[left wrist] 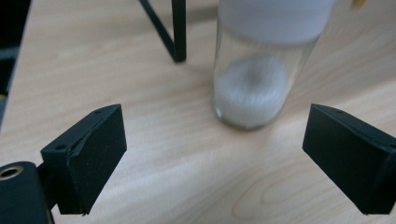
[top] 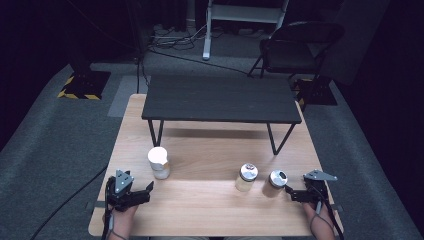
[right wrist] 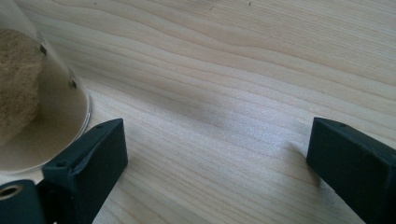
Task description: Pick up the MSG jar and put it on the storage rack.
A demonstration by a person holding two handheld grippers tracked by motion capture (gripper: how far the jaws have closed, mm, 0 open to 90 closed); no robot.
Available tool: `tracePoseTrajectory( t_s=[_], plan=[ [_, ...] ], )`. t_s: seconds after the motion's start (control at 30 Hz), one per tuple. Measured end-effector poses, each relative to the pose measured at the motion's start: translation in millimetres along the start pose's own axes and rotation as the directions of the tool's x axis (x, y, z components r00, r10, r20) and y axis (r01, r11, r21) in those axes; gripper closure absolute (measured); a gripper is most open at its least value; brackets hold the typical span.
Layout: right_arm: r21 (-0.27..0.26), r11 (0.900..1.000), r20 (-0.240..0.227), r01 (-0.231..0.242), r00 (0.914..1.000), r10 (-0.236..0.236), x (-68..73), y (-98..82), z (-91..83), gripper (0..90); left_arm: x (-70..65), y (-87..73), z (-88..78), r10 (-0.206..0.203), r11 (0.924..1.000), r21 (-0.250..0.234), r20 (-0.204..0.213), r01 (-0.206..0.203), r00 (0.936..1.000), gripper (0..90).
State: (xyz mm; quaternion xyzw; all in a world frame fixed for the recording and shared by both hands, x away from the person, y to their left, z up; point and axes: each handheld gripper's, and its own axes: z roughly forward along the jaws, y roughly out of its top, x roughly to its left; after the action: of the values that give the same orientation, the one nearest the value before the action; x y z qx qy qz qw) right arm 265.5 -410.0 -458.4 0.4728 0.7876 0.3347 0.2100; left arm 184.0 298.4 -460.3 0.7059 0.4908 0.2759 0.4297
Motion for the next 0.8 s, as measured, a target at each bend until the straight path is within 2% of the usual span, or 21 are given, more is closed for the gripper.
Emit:
tracePoseTrajectory(
  t_s=[0.17,0.23,0.47,0.63,0.8],
  plan=[
    [0.001,1.000,-0.002,0.001,1.0000,-0.001,0.1,-0.2,-0.5,4.9,-0.5,-6.4,-6.3,0.021,0.9959,-0.088,0.006,-0.020,0.9998,6.0],
    [0.001,1.000,-0.003,0.002,1.0000,-0.002,0.1,-0.3,-0.6,4.9,0.5,-6.7,-7.1,0.029,0.9946,-0.100,0.012,-0.028,0.9995,6.0],
    [0.001,1.000,-0.003,0.002,1.0000,-0.002,0.0,-0.3,-0.6,4.9,7.4,-7.1,1.2,0.024,0.9949,-0.100,0.062,-0.018,0.9978,5.8],
    [0.001,1.000,-0.004,0.002,1.0000,-0.002,-0.1,-0.3,-0.5,4.8,11.1,-1.5,14.3,0.019,0.9969,-0.078,0.098,-0.011,0.9950,5.7],
    [0.001,1.000,-0.004,0.002,1.0000,-0.002,-0.1,-0.3,-0.6,4.8,10.8,6.1,30.1,0.035,0.9979,-0.059,0.119,-0.028,0.9923,5.7]
  ],
)
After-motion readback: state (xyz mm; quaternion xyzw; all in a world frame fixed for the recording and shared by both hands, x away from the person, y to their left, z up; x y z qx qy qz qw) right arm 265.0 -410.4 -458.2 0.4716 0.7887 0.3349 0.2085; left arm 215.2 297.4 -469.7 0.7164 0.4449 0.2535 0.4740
